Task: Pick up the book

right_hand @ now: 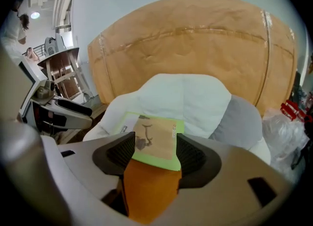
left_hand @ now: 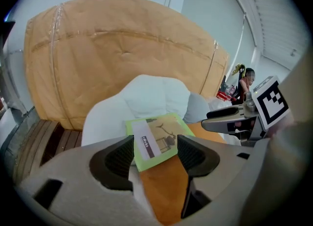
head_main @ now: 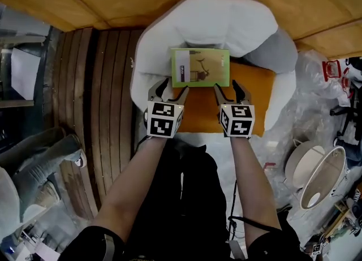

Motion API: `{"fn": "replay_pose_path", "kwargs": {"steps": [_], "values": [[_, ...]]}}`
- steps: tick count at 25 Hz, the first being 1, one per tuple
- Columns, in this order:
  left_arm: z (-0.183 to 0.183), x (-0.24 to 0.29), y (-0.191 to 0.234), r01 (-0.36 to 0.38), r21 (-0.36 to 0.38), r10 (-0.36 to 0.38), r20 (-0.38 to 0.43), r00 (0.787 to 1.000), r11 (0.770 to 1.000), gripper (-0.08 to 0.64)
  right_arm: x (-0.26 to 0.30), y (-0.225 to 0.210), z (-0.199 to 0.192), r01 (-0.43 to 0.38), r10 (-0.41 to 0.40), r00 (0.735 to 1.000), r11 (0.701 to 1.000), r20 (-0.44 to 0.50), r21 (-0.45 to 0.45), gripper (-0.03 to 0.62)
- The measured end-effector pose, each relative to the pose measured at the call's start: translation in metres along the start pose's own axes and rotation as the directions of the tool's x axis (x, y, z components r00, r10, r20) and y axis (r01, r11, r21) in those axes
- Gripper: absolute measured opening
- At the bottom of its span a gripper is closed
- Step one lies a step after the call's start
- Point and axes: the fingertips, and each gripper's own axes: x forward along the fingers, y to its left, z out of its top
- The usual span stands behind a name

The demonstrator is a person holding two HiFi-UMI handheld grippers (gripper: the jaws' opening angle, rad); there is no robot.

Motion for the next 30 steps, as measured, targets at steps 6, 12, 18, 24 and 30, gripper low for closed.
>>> {"fn": "replay_pose_path", "kwargs": {"steps": [6, 12, 18, 24, 30], "values": [[-0.035, 0.052, 0.018, -0.012, -0.016, 0.012, -0.014, 1.0, 1.0, 0.321, 0.051, -0.03, -0.036, 0.016, -0.016, 1.0, 0.999, -0.001, 0.042, 0.293], [-0.05, 0.091, 0.025, 0.015, -0.024, -0.015, -0.006, 1.0, 1.0, 0.384, 0.092, -0.046, -0.053, -0.004, 0.002, 1.0, 0.994, 0.017, 0.11, 0.383], [-0.069, 0.119, 0.024, 0.054, -0.076, -0.056, -0.019, 0.998, 0.996, 0.397, 0.109, -0.045, -0.062, -0.103, 0.092, 0.994, 0.974, 0.063, 0.202, 0.39], [-0.071, 0.119, 0.021, 0.056, -0.109, -0.058, -0.015, 0.998, 0.992, 0.397, 0.11, -0.031, -0.065, -0.143, 0.136, 0.989, 0.969, 0.051, 0.203, 0.39], [-0.053, 0.091, 0.015, 0.054, -0.129, -0.055, -0.006, 0.998, 0.99, 0.397, 0.081, -0.022, -0.044, -0.132, 0.122, 0.99, 0.974, 0.064, 0.182, 0.39]]}}
